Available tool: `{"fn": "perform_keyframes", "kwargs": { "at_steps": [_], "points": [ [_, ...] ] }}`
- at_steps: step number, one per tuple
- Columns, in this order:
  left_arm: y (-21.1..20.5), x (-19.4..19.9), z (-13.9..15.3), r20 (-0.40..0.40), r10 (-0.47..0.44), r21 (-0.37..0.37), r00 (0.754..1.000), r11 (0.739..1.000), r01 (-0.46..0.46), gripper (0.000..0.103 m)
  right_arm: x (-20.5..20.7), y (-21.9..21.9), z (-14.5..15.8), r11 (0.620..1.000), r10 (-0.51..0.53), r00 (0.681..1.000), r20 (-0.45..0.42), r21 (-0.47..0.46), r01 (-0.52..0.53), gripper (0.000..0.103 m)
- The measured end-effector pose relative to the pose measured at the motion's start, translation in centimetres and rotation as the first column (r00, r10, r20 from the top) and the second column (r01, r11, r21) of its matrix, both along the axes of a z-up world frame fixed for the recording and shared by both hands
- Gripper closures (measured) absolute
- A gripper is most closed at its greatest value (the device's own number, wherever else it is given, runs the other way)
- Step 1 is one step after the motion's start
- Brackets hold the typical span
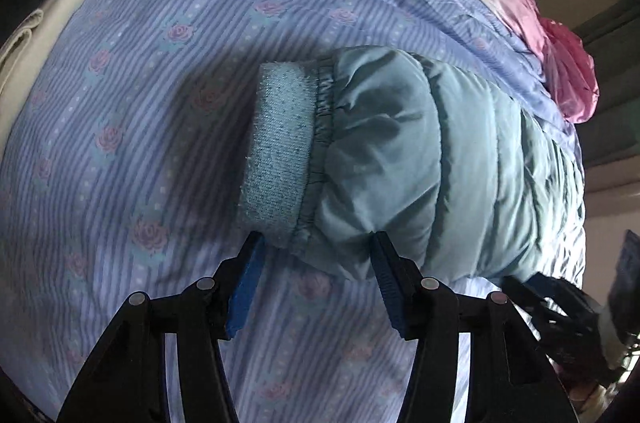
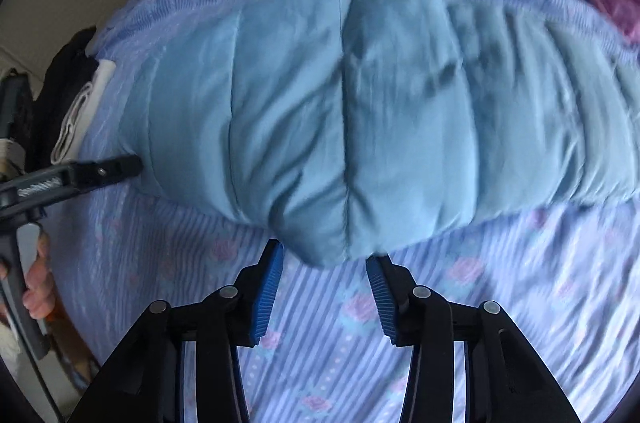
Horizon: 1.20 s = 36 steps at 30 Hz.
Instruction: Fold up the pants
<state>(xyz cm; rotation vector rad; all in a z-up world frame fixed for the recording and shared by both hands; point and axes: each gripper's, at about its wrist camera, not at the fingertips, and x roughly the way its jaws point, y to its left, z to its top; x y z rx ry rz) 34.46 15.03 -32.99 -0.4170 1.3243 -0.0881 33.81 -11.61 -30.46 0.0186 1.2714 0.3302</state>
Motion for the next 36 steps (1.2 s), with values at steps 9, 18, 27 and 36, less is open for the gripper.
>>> {"fn": "perform_keyframes", "kwargs": {
  "at_steps": [9, 18, 27, 36],
  "points": [
    [0.3, 1.3, -1.3, -0.039, 0.026, 0.035, 0.999, 0.999, -0.025, 0.038, 0.5, 0.9, -1.5, 0.997, 0.065, 0.998, -0.009, -0.038, -0.066, 0.058],
    [-0.3, 1.4, -1.5, -0.055, 0.028, 0.048, 0.998, 0.999, -0.026, 0.037, 1.1, 0.3, -2.7, 0.998, -0.055, 0.997, -0.062, 0.005, 0.056, 0.093],
    [-2.1, 1.3, 0.3, -0.048, -0.018, 0.213, 0.999, 0.977, 0.028, 0.032, -0.1, -0.8, -2.5, 0.995, -0.09, 0.992, -0.087, -0.059, 0.085, 0.065],
    [-11.1, -2.7, 9.4, 0.193, -0.297, 0.301, 0.935, 0.925, 0.232, 0.044, -3.6, -11.0, 4.1, 0.951, -0.296, 0.949, 0.104, -0.06, 0.303, 0.048]
  ]
}}
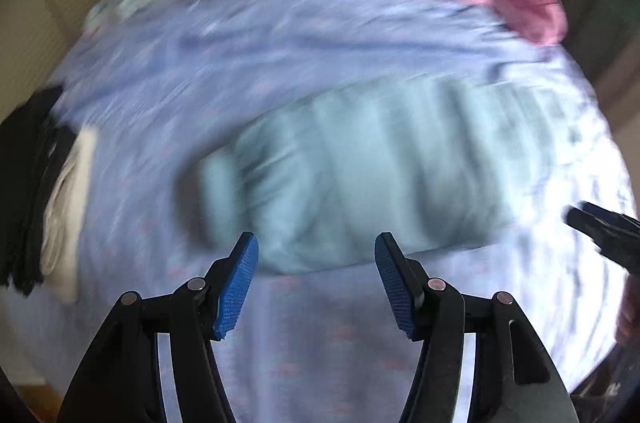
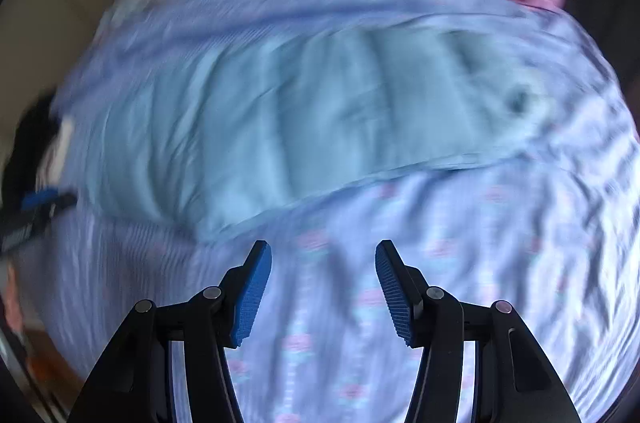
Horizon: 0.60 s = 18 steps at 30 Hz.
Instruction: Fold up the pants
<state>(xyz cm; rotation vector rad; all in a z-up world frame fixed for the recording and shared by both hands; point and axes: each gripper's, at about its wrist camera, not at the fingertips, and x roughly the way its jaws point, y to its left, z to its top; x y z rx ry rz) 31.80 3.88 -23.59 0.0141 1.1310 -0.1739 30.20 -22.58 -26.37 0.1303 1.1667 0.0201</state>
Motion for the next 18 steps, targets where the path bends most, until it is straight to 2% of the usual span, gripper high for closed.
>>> {"fn": "perform_keyframes", "kwargs": {
  "at_steps": [1, 3, 6, 8, 12, 18],
  "points": [
    [-1.0, -0.3, 0.7, 0.021, -0.019, -0.035, 1.0, 0.999, 0.02, 0.046, 0.1, -1.4, 0.4, 0.999, -0.037, 0.999, 0.019, 0.007, 0.037, 0.048],
    [-3.5, 0.4, 1.7, 0.05, -0.036, -0.112, 0.998, 0.993, 0.042, 0.056, 0.3, -4.4, 0.9, 0.994, -0.108, 0.993, 0.042, 0.026, 0.107, 0.048],
    [-6.9, 1.7, 2.1, 0.066, -0.058, -0.189, 0.996, 0.979, 0.069, 0.071, 1.1, -8.1, 0.9, 0.976, -0.205, 0.977, 0.057, 0.084, 0.2, 0.048],
    [-9.3, 2.8, 1.8, 0.062, -0.071, -0.236, 0.996, 0.968, 0.084, 0.075, 1.3, -10.1, 0.7, 0.961, -0.255, 0.965, 0.066, 0.124, 0.246, 0.048],
    [-12.8, 4.2, 0.1, 0.032, -0.09, -0.244, 0.995, 0.965, 0.095, 0.082, 2.5, -13.0, -0.8, 0.923, -0.343, 0.937, 0.061, 0.206, 0.325, 0.048],
    [-14.8, 5.8, -2.2, -0.004, -0.086, -0.239, 0.996, 0.967, 0.083, 0.083, 3.8, -16.6, -2.2, 0.883, -0.394, 0.917, 0.064, 0.305, 0.358, 0.047]
  ]
}}
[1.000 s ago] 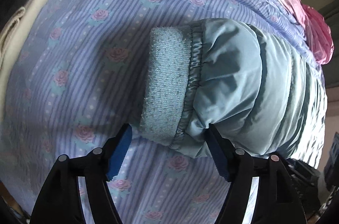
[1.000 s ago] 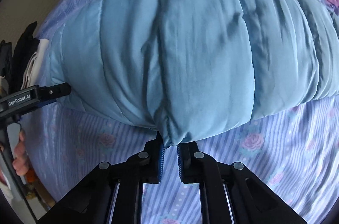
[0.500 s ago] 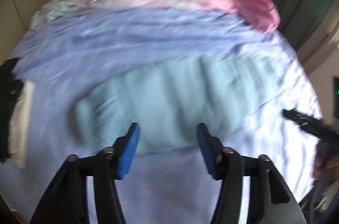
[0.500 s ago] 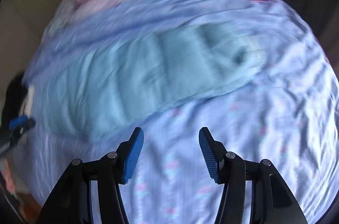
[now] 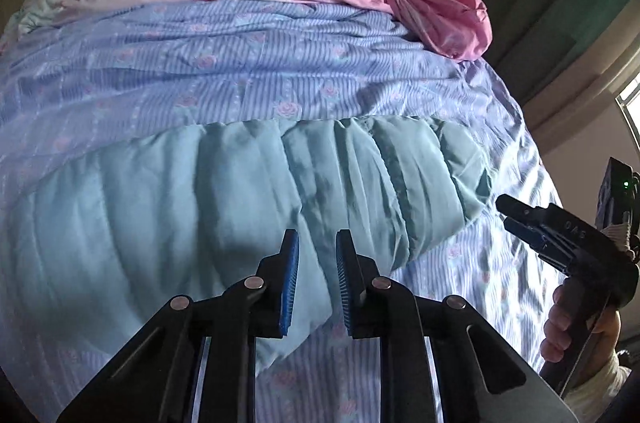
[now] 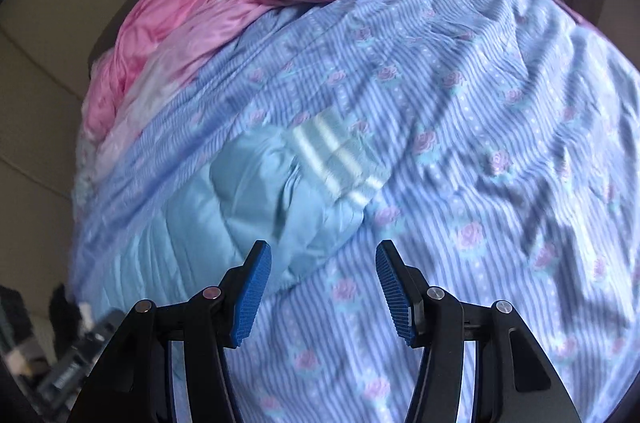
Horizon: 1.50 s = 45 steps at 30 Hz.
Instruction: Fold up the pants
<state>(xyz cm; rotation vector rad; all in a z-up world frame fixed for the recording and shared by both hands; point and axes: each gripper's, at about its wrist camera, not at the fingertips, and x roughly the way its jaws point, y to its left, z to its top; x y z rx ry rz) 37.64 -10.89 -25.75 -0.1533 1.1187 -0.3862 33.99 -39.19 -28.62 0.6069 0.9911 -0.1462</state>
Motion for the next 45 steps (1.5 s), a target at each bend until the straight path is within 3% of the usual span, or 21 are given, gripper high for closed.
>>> {"fn": "perform_keyframes", "kwargs": {
  "at_steps": [5, 10, 14, 19, 27, 29, 31, 32, 35, 43, 44, 45],
  "points": [
    [-1.2, 0.8, -1.3, -0.029, 0.011, -0.021, 1.0, 1.0, -0.012, 0.085, 0.6, -1.4, -1.1, 0.999, -0.03, 1.0, 0.004, 0.031, 0.03, 0.044],
    [-2.0, 1.2, -3.0, -0.046, 0.024, 0.039, 0.999, 0.999, -0.022, 0.089, 0.9, -2.5, -1.9, 0.996, -0.048, 0.999, 0.017, 0.081, 0.047, 0.043],
    [-2.6, 1.4, -4.5, -0.025, 0.004, 0.19, 1.0, 0.982, 0.0, 0.1, 1.6, -2.7, -2.7, 0.994, -0.043, 0.999, 0.014, 0.099, 0.041, 0.044],
    [-2.9, 1.2, -5.6, -0.012, -0.024, 0.296, 1.0, 0.955, 0.027, 0.099, 2.0, -2.8, -3.2, 0.994, -0.038, 0.999, 0.012, 0.105, 0.036, 0.043],
    [-1.7, 1.3, -6.2, -0.033, -0.012, 0.276, 0.999, 0.961, 0.021, 0.099, 2.5, -3.1, -3.7, 0.989, -0.03, 0.999, 0.019, 0.147, 0.027, 0.042],
    [-1.6, 1.4, -6.2, -0.037, 0.003, 0.262, 0.999, 0.965, 0.007, 0.099, 2.3, -3.1, -3.3, 0.984, -0.033, 0.998, 0.045, 0.174, 0.024, 0.036],
    [-1.4, 1.5, -6.2, -0.044, 0.022, 0.244, 0.999, 0.97, -0.01, 0.099, 2.0, -2.9, -2.6, 0.983, -0.043, 0.996, 0.077, 0.184, 0.028, 0.018],
    [-1.3, 1.6, -6.2, -0.047, 0.028, 0.238, 0.998, 0.971, -0.016, 0.099, 2.0, -2.7, -2.2, 0.984, -0.04, 0.994, 0.097, 0.174, 0.023, 0.017],
    [-1.3, 1.5, -6.3, -0.047, 0.029, 0.234, 0.998, 0.972, -0.017, 0.099, 3.1, -2.0, -2.2, 0.991, -0.006, 0.995, 0.097, 0.136, -0.007, 0.016],
    [0.3, 2.2, -6.7, -0.106, 0.074, 0.121, 0.992, 0.991, -0.061, 0.099, 5.3, -2.5, -6.2, 0.972, -0.016, 1.0, 0.012, 0.236, 0.013, 0.017],
    [0.3, 2.2, -6.7, -0.106, 0.071, 0.119, 0.992, 0.991, -0.059, 0.099, 5.4, -2.5, -6.4, 0.971, -0.013, 1.0, 0.009, 0.24, 0.011, 0.018],
    [0.2, 2.2, -6.7, -0.105, 0.068, 0.121, 0.992, 0.991, -0.056, 0.099, 5.6, -2.4, -6.6, 0.972, -0.004, 1.0, 0.006, 0.236, 0.002, 0.029]
  ]
}}
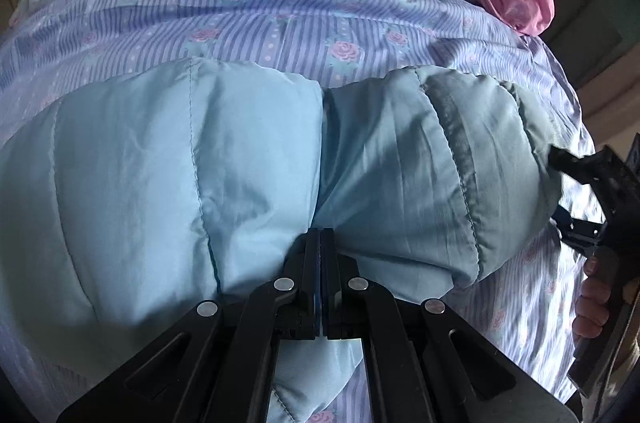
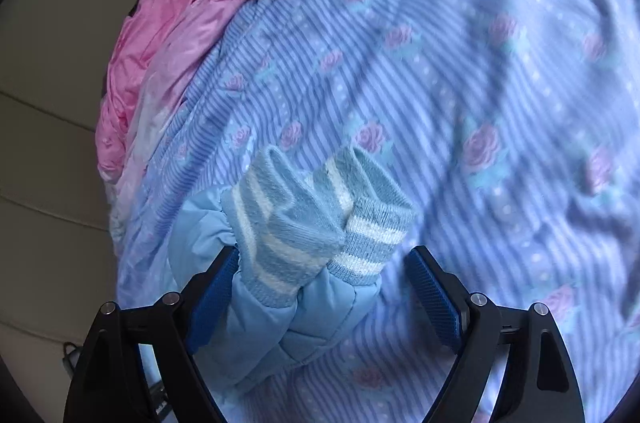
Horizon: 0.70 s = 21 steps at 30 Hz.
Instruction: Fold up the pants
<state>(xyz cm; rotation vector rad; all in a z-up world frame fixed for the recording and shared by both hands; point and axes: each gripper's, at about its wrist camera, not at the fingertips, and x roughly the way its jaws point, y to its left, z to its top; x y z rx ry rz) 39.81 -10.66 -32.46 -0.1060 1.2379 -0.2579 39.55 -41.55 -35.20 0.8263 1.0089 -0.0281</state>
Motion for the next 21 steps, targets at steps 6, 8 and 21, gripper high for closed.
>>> {"fn": "perform_keyframes", "kwargs": {
  "at_steps": [6, 8, 21],
  "points": [
    [0.2, 0.3, -0.2, -0.023, 0.023, -0.038, 0.999, 0.999, -0.024, 0.099, -0.3, 0.2, 1.1, 1.0, 0.021, 1.0, -0.002, -0.023, -0.021, 0.064],
    [0.3, 0.3, -0.3, -0.034, 0.035, -0.052, 0.999, 0.998, -0.037, 0.099, -1.2, 0.5, 3.3, 0.998, 0.008, 1.0, 0.03, -0.064, -0.006, 0.066],
    [2.4, -0.4, 2.3, -0.047, 0.104, -0.083, 0.993, 0.991, -0.108, 0.099, -4.5, 12.8, 17.5, 0.81, 0.304, 0.937, 0.172, -0.565, -0.159, 0.068]
  ]
}}
